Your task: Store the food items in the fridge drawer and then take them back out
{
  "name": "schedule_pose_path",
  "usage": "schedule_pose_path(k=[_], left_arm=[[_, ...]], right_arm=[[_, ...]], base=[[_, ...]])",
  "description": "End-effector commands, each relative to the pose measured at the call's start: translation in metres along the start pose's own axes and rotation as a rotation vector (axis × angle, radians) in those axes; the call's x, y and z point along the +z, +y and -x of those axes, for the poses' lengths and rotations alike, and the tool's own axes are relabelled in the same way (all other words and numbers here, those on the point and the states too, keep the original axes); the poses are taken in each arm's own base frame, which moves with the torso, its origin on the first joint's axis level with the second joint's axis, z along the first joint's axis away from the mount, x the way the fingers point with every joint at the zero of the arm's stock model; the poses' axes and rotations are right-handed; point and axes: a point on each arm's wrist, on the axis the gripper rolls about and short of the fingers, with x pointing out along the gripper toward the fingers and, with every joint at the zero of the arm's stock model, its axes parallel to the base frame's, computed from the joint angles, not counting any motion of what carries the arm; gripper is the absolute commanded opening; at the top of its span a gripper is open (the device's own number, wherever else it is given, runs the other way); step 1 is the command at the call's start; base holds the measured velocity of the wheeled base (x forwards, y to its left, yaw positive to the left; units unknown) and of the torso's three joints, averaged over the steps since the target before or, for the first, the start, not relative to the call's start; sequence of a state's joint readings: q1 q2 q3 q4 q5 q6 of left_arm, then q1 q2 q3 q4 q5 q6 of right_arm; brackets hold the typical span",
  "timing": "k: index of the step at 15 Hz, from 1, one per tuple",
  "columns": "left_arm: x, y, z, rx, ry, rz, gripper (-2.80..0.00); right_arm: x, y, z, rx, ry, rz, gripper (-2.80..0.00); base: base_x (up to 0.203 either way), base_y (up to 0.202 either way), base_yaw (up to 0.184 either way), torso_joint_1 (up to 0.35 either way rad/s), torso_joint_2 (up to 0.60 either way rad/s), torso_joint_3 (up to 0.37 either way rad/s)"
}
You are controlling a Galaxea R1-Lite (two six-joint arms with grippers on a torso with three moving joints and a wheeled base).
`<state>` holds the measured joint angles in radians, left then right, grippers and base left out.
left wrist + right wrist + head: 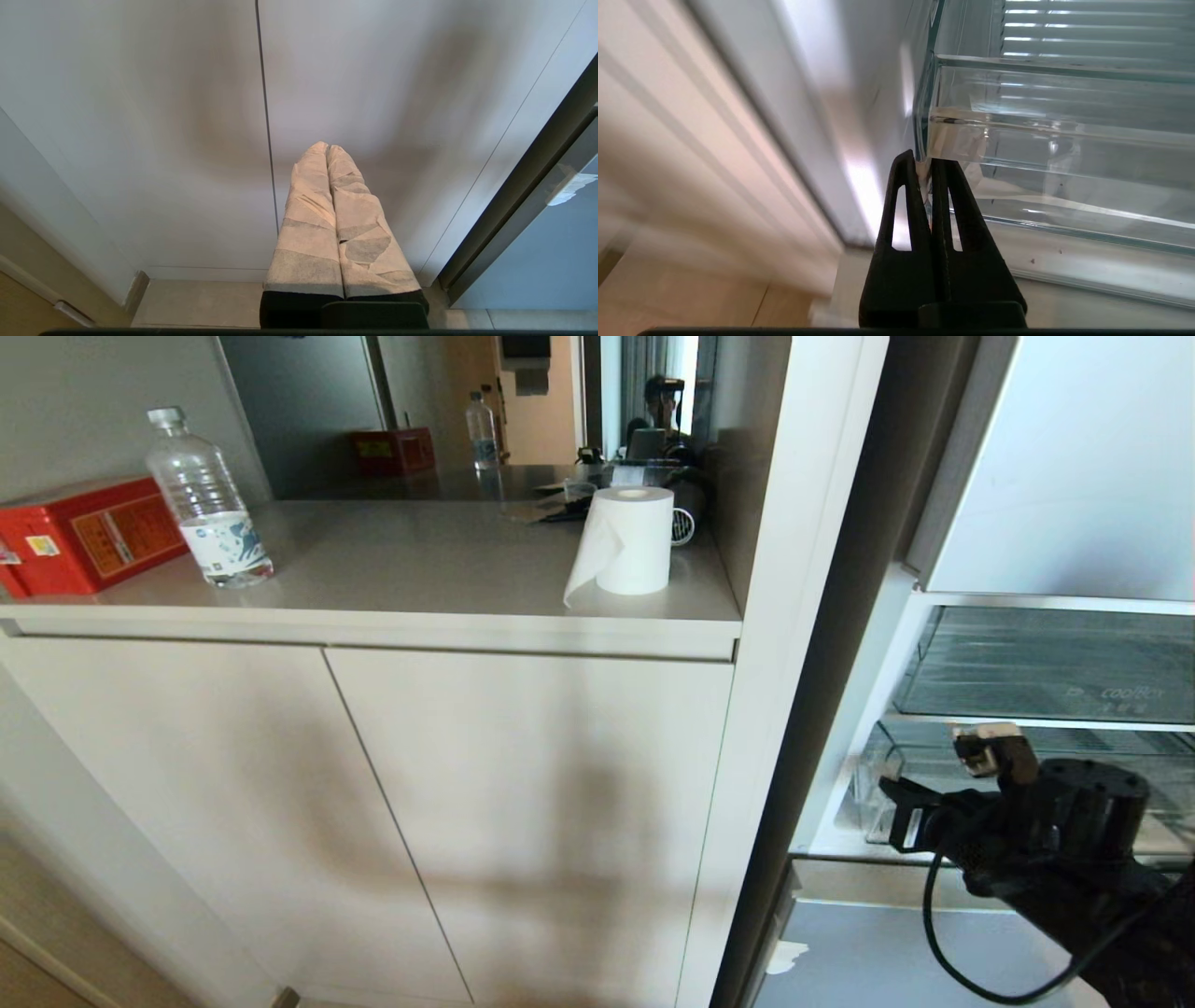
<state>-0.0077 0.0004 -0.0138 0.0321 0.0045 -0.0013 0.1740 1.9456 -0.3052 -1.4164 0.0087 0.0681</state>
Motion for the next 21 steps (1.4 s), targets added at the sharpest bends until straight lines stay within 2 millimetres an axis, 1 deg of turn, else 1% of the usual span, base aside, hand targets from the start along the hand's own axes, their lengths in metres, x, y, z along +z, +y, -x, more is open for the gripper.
schedule_pose_path(k=[1,4,6,8,9,12,15,18,21], left_arm=[[0.000,0.000,0.000,0.000,0.000,0.000,-2.80],[0.000,0.000,0.000,0.000,0.000,0.000,-2.80],[0.000,0.000,0.000,0.002,0.000,0.000,-2.80],[0.000,0.000,0.000,0.000,0.000,0.000,-2.80],[0.000,0.000,0.000,0.000,0.000,0.000,-2.80],[0.000,0.000,0.000,0.000,0.000,0.000,-2.80],[0.000,0.000,0.000,0.000,0.000,0.000,-2.80],[0.000,0.000,0.000,0.000,0.000,0.000,-2.80],[0.000,0.000,0.000,0.000,0.000,0.000,-2.80]], right_arm=[[0.004,0.000,0.026,-0.002,-0.010,-0.002,-2.80],[-0.002,0.004,0.064,0.014,0.025,-0.031,-2.80],[-0.007,0.008,0.080,0.034,0.045,-0.047,-2.80],[-0.006,0.010,0.088,0.044,0.036,-0.073,-2.80],[-0.004,0.010,0.089,0.040,0.023,-0.080,0.00],[0.006,0.011,0.098,0.037,-0.035,-0.080,0.00],[0.013,0.010,0.112,0.036,-0.068,-0.078,0.00],[0.023,0.010,0.132,0.034,-0.103,-0.076,0.00],[0.031,0.009,0.152,0.027,-0.079,-0.076,0.00]], base=[[0.000,0.000,0.000,0.000,0.00,0.000],[0.000,0.000,0.000,0.000,0.00,0.000],[0.000,0.000,0.000,0.000,0.00,0.000],[0.000,0.000,0.000,0.000,0.00,0.000],[0.000,0.000,0.000,0.000,0.00,0.000],[0.000,0.000,0.000,0.000,0.00,0.000],[0.000,0.000,0.000,0.000,0.00,0.000],[0.000,0.000,0.000,0.000,0.00,0.000],[0.000,0.000,0.000,0.000,0.00,0.000]])
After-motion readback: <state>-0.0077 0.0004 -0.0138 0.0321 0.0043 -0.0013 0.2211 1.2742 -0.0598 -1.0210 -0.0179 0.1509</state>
